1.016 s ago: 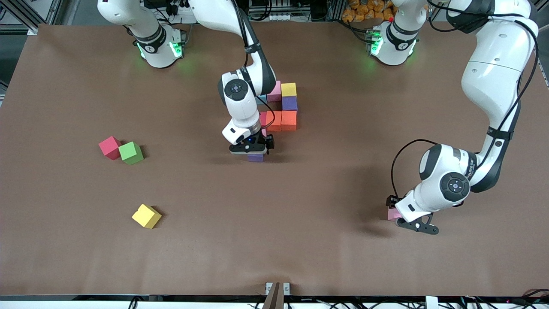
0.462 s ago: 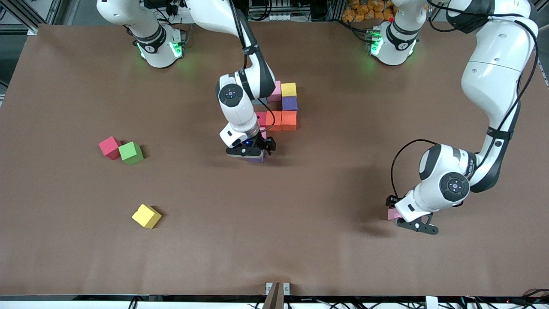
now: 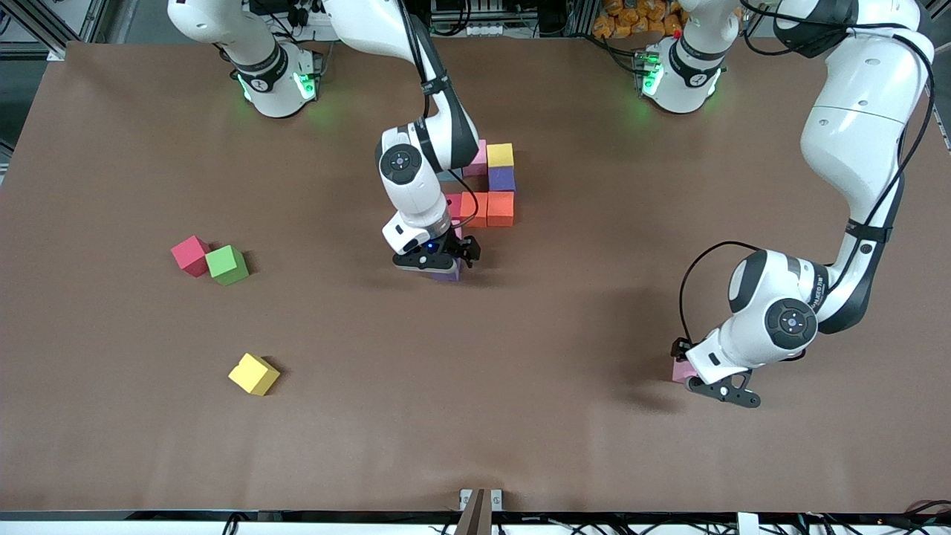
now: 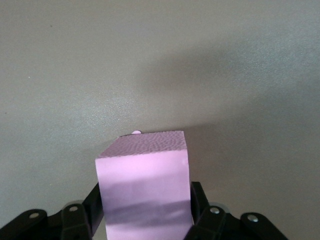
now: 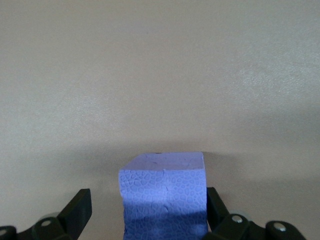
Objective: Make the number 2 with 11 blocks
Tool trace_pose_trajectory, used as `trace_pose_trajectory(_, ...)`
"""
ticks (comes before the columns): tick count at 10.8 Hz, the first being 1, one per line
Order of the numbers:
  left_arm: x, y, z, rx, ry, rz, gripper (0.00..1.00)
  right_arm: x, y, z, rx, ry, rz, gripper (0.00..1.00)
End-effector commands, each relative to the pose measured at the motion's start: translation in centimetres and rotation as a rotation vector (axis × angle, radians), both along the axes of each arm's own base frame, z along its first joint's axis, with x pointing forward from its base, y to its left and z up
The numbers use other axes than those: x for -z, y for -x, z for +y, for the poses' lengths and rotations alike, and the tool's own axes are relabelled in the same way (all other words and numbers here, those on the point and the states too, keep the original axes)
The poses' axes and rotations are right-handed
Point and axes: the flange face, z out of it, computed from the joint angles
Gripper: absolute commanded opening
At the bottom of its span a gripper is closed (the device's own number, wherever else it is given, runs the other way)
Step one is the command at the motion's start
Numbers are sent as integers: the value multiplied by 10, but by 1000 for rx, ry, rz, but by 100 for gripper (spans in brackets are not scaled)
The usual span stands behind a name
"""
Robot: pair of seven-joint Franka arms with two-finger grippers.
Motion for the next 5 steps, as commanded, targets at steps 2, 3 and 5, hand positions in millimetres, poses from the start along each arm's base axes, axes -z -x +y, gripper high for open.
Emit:
trace_pose_trajectory(2, -4, -1, -3, 28, -15, -16, 73, -6, -7, -5, -42, -17, -7, 100)
trace_pose_trajectory(3, -12, -2, -2, 31, -17, -24, 72, -8, -14, -13, -66, -11, -14, 100)
trace_pose_trajectory(5, -38, -3, -5, 71, -24, -44, 52, -13, -24, -24, -86, -12, -15, 100)
